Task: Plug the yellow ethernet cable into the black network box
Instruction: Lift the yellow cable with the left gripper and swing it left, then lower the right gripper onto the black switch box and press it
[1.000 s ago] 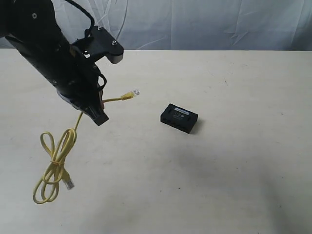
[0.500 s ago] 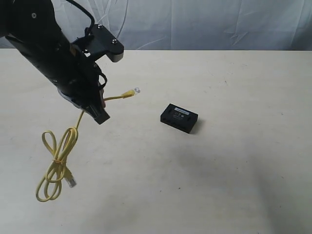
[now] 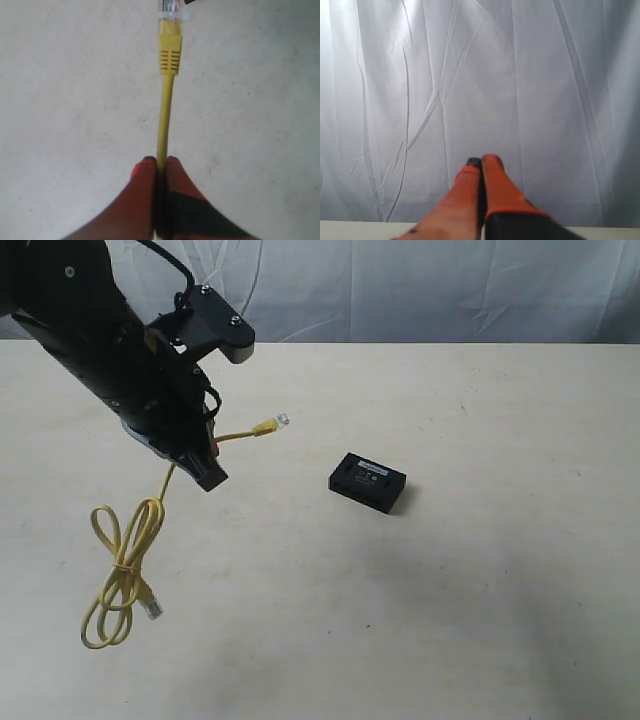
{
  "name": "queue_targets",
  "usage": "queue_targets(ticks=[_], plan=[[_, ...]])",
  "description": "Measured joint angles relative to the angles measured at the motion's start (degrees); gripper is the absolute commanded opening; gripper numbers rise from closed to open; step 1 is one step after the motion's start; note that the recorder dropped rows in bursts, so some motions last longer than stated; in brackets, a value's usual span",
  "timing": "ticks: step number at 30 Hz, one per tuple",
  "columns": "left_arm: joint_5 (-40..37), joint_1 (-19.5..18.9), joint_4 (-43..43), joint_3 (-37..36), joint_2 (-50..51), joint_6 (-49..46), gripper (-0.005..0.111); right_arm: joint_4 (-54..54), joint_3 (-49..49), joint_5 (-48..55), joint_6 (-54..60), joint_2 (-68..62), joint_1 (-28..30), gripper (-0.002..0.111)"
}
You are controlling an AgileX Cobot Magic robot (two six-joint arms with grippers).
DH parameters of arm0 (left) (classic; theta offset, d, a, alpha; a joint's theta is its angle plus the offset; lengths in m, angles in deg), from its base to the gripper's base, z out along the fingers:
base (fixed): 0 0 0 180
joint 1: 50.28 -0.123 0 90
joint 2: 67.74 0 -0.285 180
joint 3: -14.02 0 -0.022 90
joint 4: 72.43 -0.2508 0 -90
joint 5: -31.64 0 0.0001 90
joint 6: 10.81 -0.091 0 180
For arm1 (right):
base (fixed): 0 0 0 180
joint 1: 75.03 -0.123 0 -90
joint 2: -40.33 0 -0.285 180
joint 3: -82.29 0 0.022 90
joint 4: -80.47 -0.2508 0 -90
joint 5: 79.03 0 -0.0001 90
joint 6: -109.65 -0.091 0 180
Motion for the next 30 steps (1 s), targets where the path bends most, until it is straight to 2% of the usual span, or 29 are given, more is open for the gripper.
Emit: queue_targets(ticks=[4,10,19,30], plan=[[0.0,0.0,0.0,0.0,0.0,0.0,0.0,-2.3,-1.6,3.2,0.0,-1.1,0.0,-0.001],[0.1,0.0,0.0,0.0,0.0,0.0,0.0,-2.8,-12.9,12.5,0.0,-11.9,0.0,-0.001],[3.1,0.0,0.0,0.0,0.0,0.0,0.0,-3.0,-33.9,27.4,0.0,-39.6,0.0,-0.001],[8.9,0.0,2.9,-0.1,0.0,0.0,0.0,-4.8,-48.1,28.7,0.0,-73.3,0.0,-0.001]])
